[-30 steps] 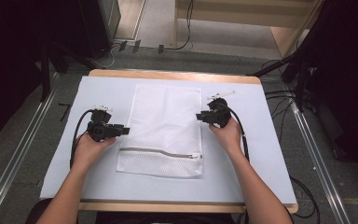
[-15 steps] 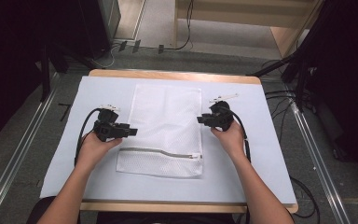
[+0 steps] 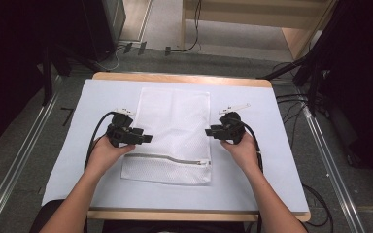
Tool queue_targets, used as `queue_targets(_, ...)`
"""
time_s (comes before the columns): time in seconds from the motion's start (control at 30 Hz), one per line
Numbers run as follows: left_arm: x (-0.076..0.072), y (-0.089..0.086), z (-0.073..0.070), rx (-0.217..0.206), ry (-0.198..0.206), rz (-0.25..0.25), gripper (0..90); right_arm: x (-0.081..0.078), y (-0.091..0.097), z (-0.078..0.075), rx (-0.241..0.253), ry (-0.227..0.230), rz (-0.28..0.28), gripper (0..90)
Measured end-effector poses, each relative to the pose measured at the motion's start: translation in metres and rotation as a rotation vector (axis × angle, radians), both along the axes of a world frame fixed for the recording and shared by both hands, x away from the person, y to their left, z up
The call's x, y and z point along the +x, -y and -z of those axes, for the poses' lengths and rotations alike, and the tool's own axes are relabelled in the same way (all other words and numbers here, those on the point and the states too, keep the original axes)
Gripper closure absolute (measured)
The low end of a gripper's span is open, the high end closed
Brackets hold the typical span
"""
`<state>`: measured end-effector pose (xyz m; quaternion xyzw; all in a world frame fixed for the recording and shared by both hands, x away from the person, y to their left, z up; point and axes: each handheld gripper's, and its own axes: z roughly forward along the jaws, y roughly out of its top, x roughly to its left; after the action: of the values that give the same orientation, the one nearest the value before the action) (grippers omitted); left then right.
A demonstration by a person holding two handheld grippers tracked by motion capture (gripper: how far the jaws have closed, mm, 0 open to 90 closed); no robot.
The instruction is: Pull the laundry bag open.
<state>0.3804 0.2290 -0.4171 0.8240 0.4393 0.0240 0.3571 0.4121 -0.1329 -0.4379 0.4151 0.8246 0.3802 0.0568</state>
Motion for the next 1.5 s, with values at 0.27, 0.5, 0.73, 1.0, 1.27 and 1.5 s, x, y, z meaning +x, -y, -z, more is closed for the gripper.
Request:
queue_targets(0.27, 0.000, 0.010, -0.001, -0.010, 0.014, 0.032, 37.8, -0.010, -0.003, 0.003, 0.017, -0.007, -0.019, 49.5)
queue_targets(0.5, -0.003, 0.016, -0.003, -0.010, 0.023, 0.051, 35.4, -0.026, -0.001, 0.001, 0.032, -0.011, -0.030, 46.2)
queue_targets(0.73, -0.007, 0.027, -0.005, -0.004, 0.032, 0.083, 35.1, -0.042, 0.000, 0.004, 0.031, -0.016, -0.053, 48.4)
queue_targets(1.0, -0.012, 0.041, -0.008, -0.002, 0.044, 0.113, 35.1, -0.054, 0.001, 0.006, 0.025, -0.018, -0.062, 56.0)
queue_targets(1.27, -0.011, 0.053, -0.005, 0.009, 0.033, 0.147, 35.2, -0.057, 0.001, 0.009, 0.022, -0.046, -0.073, 77.1)
queue_targets(1.5, -0.010, 0.060, -0.001, 0.011, 0.032, 0.162, 35.3, -0.060, -0.004, 0.013, 0.025, -0.088, -0.094, 90.0)
